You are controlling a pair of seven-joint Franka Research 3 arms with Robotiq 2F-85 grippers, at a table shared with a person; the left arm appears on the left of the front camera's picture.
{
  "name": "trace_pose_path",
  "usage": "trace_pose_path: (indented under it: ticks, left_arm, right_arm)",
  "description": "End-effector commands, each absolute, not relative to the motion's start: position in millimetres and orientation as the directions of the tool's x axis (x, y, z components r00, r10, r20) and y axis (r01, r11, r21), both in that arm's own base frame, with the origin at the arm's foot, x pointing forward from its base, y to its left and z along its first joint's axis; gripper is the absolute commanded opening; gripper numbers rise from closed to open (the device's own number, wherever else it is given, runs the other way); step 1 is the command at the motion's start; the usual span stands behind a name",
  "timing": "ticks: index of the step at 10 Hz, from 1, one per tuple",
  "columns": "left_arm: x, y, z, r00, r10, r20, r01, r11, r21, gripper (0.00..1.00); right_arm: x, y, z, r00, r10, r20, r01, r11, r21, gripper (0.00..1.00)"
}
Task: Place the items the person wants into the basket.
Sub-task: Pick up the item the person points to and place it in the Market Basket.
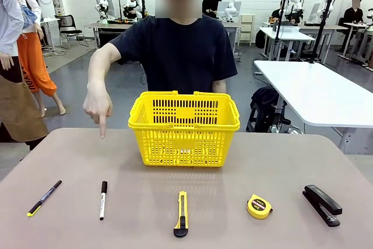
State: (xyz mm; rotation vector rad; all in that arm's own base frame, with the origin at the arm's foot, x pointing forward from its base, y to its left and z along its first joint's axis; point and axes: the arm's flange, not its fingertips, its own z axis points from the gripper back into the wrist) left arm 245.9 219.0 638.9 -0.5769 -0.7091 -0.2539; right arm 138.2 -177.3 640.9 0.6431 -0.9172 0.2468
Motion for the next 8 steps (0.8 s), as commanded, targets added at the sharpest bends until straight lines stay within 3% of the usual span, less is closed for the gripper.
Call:
trace_pose_path:
  ticks: [1, 8]
  left_arm:
    - [244.8, 218.5, 640.2, 0.73, -0.03, 0.683, 0.42, 0.808, -0.413, 1.0]
    - [245.9, 219.0, 638.9, 0.737, -0.028, 0.675, 0.407, 0.816, -0.411, 1.0]
  right_arm:
    - [137.2, -177.1, 641.2, 0.594, -0.067, 0.801, -0.461, 0.788, 0.408, 1.0]
    - [137.2, -177.1, 641.2, 0.594, -0.067, 0.801, -0.461, 0.788, 0.408, 1.0]
